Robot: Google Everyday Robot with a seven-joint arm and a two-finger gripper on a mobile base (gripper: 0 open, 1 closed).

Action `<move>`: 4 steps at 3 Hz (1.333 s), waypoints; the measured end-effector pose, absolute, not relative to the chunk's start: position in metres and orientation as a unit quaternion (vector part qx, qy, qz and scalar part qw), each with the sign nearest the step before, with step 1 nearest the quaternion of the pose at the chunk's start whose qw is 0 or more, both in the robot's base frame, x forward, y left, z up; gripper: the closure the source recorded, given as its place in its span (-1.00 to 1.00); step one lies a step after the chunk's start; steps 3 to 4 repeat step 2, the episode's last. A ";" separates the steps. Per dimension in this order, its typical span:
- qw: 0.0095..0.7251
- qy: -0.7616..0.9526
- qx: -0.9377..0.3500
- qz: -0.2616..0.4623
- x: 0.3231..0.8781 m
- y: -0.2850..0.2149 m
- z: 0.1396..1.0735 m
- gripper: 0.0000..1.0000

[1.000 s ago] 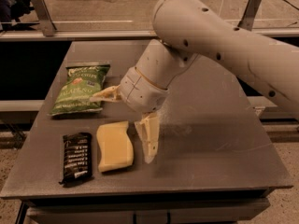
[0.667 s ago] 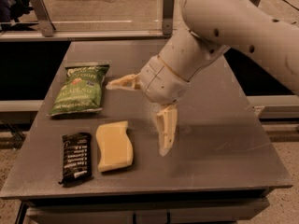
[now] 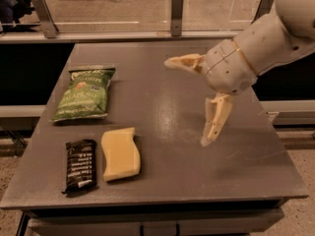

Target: Move sponge near rxbar chocolate

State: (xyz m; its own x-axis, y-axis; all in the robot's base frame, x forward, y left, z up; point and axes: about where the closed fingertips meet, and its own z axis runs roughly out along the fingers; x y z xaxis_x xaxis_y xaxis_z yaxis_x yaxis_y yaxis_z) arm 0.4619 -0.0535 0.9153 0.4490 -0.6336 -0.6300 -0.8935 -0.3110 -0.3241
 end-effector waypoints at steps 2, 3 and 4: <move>0.392 0.540 -0.731 0.142 0.467 -0.085 0.938 -1.00; 0.392 0.540 -0.731 0.142 0.467 -0.085 0.938 -1.00; 0.392 0.540 -0.731 0.142 0.467 -0.085 0.938 -1.00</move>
Offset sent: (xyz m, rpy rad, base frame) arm -0.0013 -0.0231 0.0192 0.0451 -0.0589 -0.1398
